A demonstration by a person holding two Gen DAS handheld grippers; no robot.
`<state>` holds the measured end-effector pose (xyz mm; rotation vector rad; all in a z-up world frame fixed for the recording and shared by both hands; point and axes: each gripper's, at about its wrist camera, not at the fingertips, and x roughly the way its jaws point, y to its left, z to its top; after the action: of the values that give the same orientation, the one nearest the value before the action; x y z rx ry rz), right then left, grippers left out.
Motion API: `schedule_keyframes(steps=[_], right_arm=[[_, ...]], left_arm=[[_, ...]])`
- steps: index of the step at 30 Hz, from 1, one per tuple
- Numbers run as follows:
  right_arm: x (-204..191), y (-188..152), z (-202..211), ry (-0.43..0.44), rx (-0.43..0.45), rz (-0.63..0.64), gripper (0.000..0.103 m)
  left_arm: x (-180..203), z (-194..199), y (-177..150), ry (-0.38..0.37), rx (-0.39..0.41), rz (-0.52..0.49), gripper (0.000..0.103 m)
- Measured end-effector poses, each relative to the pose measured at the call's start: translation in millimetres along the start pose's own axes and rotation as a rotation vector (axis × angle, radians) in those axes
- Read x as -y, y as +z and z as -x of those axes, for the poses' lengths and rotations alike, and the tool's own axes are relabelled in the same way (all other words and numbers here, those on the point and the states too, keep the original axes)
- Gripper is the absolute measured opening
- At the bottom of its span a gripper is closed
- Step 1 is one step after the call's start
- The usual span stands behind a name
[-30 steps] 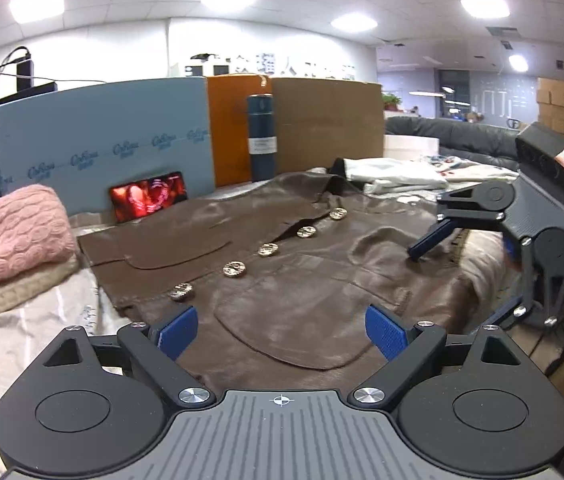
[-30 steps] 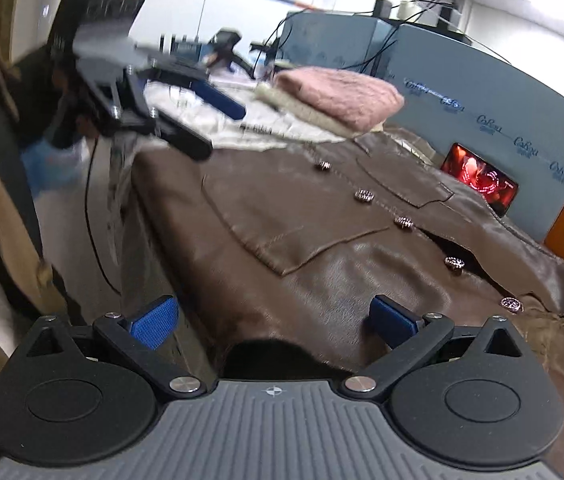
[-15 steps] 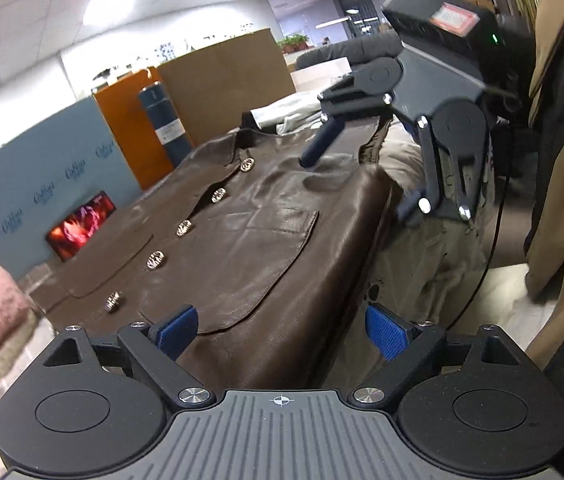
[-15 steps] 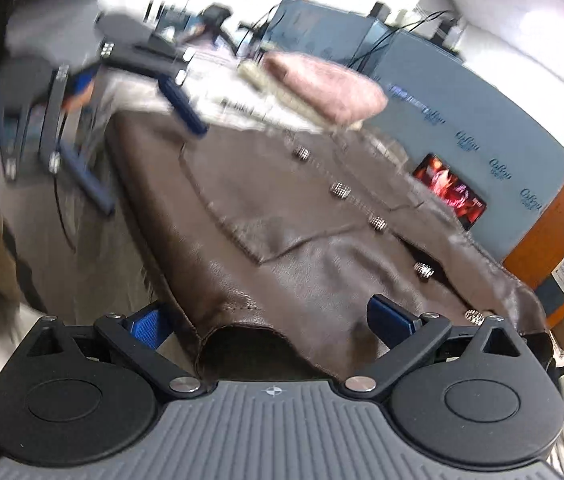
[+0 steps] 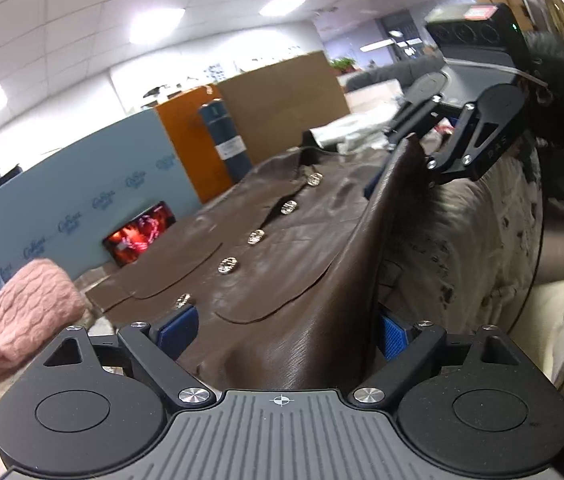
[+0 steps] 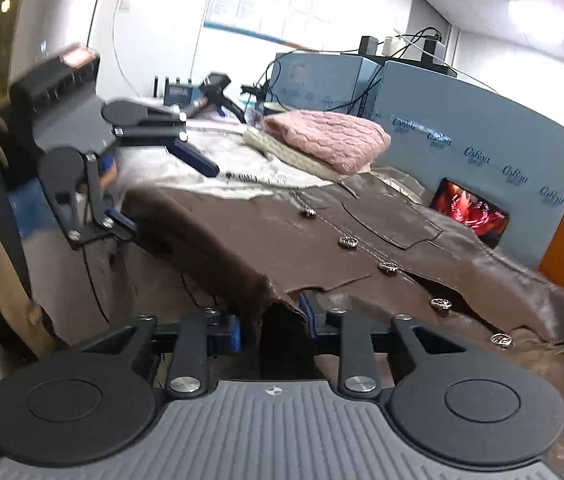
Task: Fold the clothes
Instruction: 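Lift the jacket side with both grippers and fold it over the buttons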
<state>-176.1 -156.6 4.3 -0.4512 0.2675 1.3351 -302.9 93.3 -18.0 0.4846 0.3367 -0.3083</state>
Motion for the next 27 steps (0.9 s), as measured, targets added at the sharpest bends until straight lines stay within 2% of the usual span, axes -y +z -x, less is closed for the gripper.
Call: schedule_keyframes(steps=[4, 7, 12, 14, 15, 18, 24, 25, 26, 27], right_arm=[[16, 1, 11, 0.04, 0.075, -0.108, 0.017], [27, 1, 18, 0.057, 0.122, -0.182, 0.017], [36, 2, 23, 0.069, 0.132, -0.236, 0.017], [36, 4, 21, 0.063, 0.112, -0.228, 0.017], [35, 4, 20, 0.061, 0.101, -0.22, 0.021], [29, 7, 14, 0.059, 0.074, -0.187, 0.048], [28, 5, 1, 0.059, 0.03, -0.174, 0.05], [29, 4, -1, 0.051, 0.023, -0.178, 0.05], [30, 3, -1, 0.04, 0.016, -0.182, 0.05], [30, 2, -2, 0.03, 0.008, -0.181, 0.052]], left_arm=[[-7, -2, -1, 0.033, 0.033, 0.015, 0.092], [-11, -6, -4, 0.051, 0.024, 0.012, 0.092], [-19, -8, -8, 0.061, 0.041, 0.06, 0.092], [-22, -5, -3, 0.02, 0.088, 0.075, 0.093], [-26, -4, -1, -0.006, 0.115, 0.095, 0.093], [-42, -6, 2, -0.071, 0.165, 0.179, 0.093], [-64, -16, -2, -0.178, 0.194, 0.33, 0.092], [-65, -16, -3, -0.199, 0.2, 0.35, 0.087], [-65, -17, -3, -0.223, 0.2, 0.348, 0.068], [-65, -18, -3, -0.248, 0.2, 0.346, 0.056]])
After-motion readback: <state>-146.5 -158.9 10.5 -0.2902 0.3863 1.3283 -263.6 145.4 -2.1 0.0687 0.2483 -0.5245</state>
